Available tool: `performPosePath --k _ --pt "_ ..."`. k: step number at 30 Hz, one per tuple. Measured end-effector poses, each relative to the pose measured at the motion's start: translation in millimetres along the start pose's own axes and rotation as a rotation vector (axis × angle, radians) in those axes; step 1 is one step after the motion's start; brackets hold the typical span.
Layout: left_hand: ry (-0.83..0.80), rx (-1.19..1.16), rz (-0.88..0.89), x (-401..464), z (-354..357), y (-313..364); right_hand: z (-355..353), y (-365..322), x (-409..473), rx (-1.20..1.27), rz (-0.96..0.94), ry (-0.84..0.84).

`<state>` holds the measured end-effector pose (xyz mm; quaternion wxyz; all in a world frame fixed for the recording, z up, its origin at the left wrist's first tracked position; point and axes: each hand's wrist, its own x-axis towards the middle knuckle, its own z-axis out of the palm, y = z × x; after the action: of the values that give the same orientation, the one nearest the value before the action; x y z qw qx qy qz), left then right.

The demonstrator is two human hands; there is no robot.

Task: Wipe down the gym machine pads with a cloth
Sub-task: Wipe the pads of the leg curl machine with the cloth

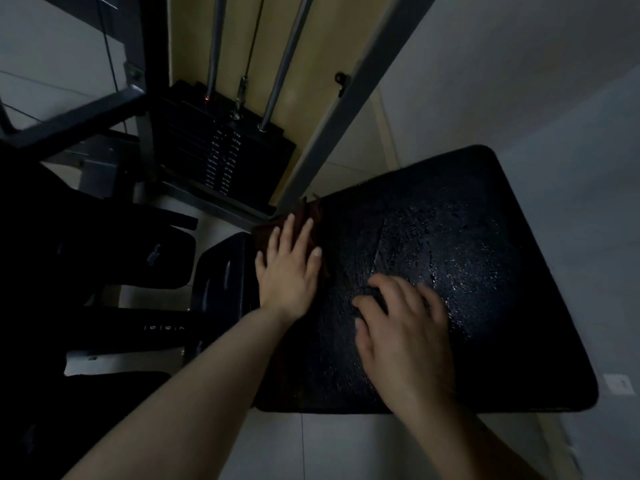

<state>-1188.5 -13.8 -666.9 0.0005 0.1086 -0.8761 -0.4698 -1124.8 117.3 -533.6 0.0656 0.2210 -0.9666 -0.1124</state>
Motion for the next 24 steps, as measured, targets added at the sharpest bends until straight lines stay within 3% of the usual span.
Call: performPosePath --k 3,9,12,17,20,24 --pt "0.027 -0.012 0.02 -25 5 -1 1 1 -1 -0.009 -0.001 -0.003" --pt "0.022 -0.031 0.16 -161 26 3 1 1 -2 -0.016 -0.011 0.006" --pt "-0.001 0.023 0.118 -127 19 4 1 2 -3 -0.02 -0.025 0.028" --pt "-0.017 0.005 -0.129 -32 6 14 1 0 -3 -0.014 -0.013 0.024" --pt "0.017 0.028 -0.093 -49 12 9 -1 0 -3 -0.001 -0.005 0.014" --pt "0.047 -0.032 0.039 -137 25 2 0 -1 -6 0.011 -0.021 0.029"
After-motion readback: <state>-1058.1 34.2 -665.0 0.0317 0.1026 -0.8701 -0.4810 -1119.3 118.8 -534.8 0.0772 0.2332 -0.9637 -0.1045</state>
